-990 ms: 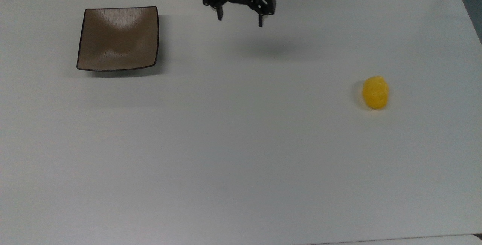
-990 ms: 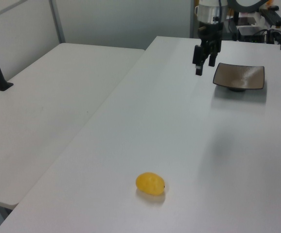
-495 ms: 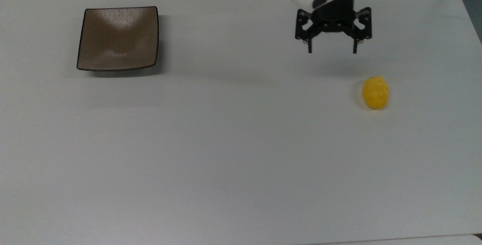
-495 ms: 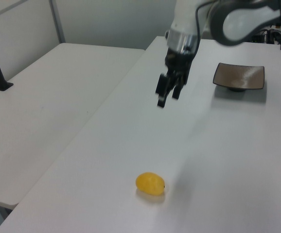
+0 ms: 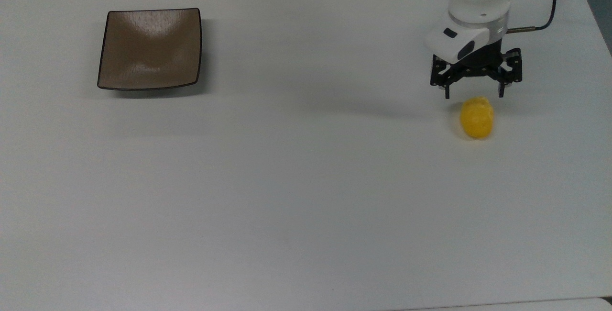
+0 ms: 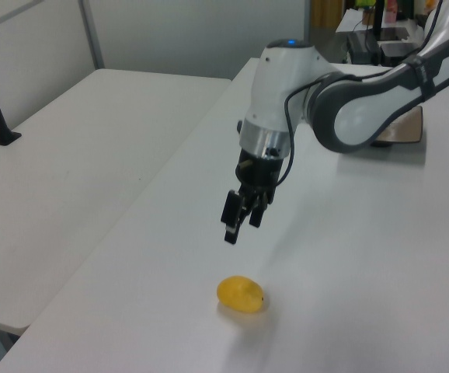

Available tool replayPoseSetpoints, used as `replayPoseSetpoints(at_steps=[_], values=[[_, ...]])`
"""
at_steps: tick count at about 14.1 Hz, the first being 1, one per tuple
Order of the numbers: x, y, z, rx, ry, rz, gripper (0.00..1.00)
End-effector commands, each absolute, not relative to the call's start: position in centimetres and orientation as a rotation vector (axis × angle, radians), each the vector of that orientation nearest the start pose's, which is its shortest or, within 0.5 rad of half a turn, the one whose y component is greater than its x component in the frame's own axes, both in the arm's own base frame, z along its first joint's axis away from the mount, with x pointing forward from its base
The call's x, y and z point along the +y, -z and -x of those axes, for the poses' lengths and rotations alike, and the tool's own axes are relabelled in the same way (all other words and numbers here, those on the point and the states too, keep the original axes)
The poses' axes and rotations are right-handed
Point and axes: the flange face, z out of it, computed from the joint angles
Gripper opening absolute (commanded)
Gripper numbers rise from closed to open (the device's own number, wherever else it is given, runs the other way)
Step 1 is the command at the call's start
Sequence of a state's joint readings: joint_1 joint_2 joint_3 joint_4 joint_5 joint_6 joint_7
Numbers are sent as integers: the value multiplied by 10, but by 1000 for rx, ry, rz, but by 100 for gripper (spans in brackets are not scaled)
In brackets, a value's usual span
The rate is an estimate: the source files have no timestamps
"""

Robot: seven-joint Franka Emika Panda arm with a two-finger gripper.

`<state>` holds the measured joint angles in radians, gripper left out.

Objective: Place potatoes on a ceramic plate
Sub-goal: 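Lower the gripper over the yellow potato and close on it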

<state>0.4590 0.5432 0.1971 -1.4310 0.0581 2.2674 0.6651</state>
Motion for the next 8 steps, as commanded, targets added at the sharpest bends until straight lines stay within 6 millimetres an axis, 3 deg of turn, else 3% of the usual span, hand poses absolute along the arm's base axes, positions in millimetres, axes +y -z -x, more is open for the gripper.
replayPoseSetpoints(at_steps=[1, 8], values=[[470, -376, -587, 77, 207, 2882, 100], [486, -347, -586, 65, 252, 2897, 100]])
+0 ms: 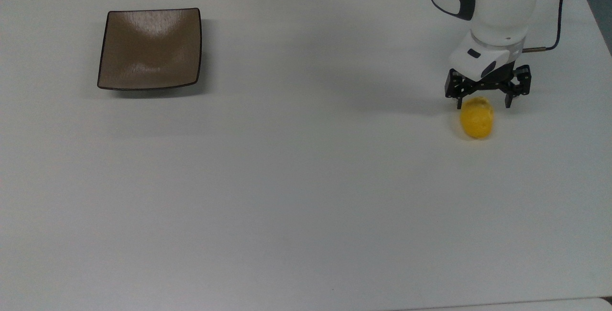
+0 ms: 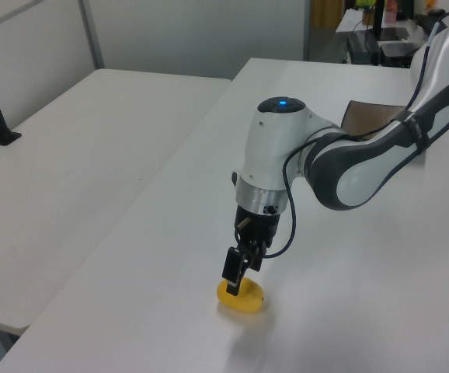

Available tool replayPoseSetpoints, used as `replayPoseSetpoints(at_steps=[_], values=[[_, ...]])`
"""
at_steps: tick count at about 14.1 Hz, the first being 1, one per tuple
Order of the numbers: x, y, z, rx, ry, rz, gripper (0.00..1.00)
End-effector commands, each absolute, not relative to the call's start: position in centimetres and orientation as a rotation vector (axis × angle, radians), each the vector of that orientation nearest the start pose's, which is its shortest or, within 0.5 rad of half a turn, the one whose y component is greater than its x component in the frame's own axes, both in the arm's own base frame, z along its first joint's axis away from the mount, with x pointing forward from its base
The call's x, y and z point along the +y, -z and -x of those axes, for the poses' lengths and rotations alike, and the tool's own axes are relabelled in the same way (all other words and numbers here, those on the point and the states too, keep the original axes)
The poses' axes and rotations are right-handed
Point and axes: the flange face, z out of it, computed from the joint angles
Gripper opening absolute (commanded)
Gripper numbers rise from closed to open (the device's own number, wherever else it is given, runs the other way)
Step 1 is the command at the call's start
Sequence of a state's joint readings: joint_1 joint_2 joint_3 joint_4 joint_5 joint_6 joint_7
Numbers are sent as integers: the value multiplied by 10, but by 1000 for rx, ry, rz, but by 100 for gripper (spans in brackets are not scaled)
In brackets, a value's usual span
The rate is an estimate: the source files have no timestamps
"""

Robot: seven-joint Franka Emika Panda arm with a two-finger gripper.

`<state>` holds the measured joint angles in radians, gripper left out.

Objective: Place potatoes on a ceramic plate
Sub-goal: 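Lower the gripper over the yellow potato and close on it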

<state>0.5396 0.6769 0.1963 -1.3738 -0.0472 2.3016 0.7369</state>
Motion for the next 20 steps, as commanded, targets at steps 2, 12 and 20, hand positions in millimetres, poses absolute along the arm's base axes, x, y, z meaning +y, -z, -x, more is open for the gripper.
replayPoseSetpoints(at_steps=[2, 12, 20], values=[[490, -330, -589, 50, 254, 2911, 100], [489, -335, -590, 35, 320, 2921, 33], [399, -419, -578, 14, 363, 2961, 36]])
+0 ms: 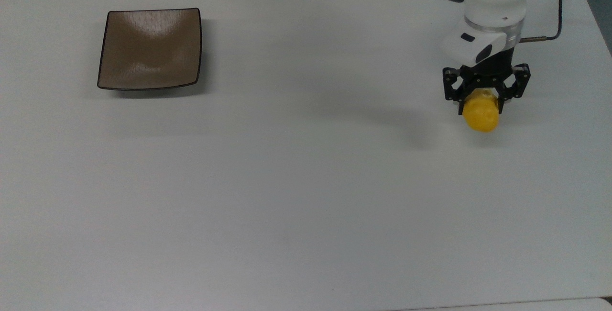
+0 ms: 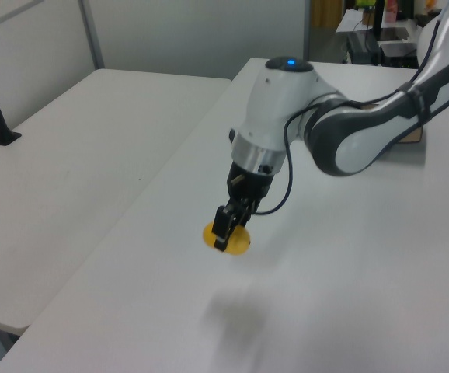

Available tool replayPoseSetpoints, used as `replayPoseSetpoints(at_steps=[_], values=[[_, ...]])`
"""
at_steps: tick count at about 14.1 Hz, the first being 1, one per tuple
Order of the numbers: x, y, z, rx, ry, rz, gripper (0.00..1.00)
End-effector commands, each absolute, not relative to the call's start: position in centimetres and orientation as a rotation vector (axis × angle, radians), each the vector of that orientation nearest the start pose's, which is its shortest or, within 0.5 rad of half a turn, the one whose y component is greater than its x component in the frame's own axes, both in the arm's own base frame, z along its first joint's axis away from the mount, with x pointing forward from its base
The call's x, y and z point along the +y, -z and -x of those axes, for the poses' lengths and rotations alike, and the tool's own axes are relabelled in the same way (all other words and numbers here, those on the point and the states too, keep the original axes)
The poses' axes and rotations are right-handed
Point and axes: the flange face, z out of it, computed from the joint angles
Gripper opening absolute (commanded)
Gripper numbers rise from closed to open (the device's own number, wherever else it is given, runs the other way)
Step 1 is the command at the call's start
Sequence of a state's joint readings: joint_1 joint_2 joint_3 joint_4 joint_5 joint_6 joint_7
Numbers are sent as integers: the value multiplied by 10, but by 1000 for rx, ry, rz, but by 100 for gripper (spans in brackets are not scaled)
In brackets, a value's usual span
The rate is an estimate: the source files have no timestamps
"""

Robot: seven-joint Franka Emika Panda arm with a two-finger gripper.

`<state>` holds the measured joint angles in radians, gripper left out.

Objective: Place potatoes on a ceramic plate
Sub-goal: 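Lift the potato and carry it over the brown square plate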

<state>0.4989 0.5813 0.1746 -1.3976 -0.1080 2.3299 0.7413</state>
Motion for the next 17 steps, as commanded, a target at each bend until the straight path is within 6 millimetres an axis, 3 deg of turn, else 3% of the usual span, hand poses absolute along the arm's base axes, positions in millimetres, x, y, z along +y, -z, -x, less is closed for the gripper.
replayPoseSetpoints(at_steps=[1, 4, 8, 12, 13, 16, 17], values=[[385, -421, -573, -28, 332, 2997, 36], [346, -426, -564, -117, 244, 3077, 36], [278, -449, -549, -257, 104, 3173, 36], [187, -461, -563, -371, -71, 3231, 36], [154, -463, -565, -416, -132, 3245, 36], [80, -463, -575, -347, -167, 3264, 36], [45, -460, -581, -320, -183, 3278, 38]])
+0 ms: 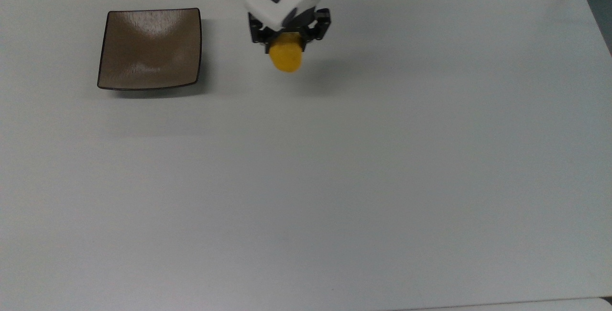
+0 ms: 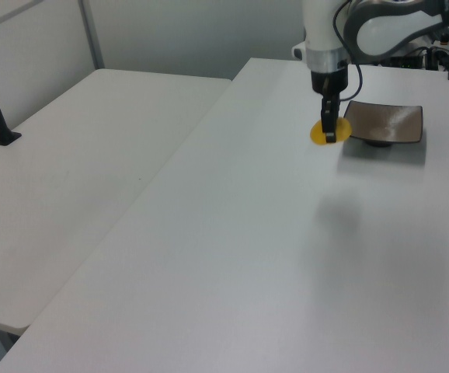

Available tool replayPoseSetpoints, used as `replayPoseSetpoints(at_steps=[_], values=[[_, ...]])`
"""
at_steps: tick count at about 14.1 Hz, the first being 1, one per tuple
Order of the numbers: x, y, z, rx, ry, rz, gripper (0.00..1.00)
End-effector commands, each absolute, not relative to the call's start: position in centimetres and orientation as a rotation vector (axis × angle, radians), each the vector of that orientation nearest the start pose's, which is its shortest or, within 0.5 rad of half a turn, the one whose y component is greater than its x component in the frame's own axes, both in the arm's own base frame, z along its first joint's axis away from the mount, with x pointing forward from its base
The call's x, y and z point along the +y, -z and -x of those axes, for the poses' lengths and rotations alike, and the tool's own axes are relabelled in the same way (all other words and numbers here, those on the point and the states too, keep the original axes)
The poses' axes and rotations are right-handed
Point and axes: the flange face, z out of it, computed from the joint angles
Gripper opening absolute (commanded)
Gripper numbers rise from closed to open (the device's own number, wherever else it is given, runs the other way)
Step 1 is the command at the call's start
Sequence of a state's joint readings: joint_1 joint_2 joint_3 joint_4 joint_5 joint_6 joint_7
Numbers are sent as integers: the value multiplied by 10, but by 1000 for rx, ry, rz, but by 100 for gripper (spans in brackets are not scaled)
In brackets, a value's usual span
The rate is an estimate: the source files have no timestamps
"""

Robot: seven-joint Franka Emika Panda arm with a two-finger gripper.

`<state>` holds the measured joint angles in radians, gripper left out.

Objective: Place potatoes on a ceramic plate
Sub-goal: 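Lift the potato and carry it over the brown square plate, then lower the potato onto the plate and open the gripper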

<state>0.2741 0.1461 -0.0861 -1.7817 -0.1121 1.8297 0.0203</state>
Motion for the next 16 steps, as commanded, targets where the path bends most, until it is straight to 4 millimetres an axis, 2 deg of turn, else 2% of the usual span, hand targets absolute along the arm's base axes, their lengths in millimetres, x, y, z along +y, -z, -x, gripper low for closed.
replayPoseSetpoints(at_steps=[1, 2, 4, 6, 9, 10, 11, 12, 14, 16], values=[[22, -457, -582, -309, -202, 3285, 38], [2, -452, -582, -315, -230, 3289, 38], [-54, -439, -575, -337, -316, 3299, 38], [-93, -425, -568, -336, -378, 3285, 38], [-117, -398, -570, -321, -437, 3298, 40], [-118, -387, -574, -329, -449, 3305, 50], [-118, -383, -575, -332, -458, 3307, 68], [-120, -385, -575, -328, -454, 3309, 100], [-120, -388, -576, -329, -445, 3311, 100], [-121, -401, -580, -322, -410, 3319, 100]])
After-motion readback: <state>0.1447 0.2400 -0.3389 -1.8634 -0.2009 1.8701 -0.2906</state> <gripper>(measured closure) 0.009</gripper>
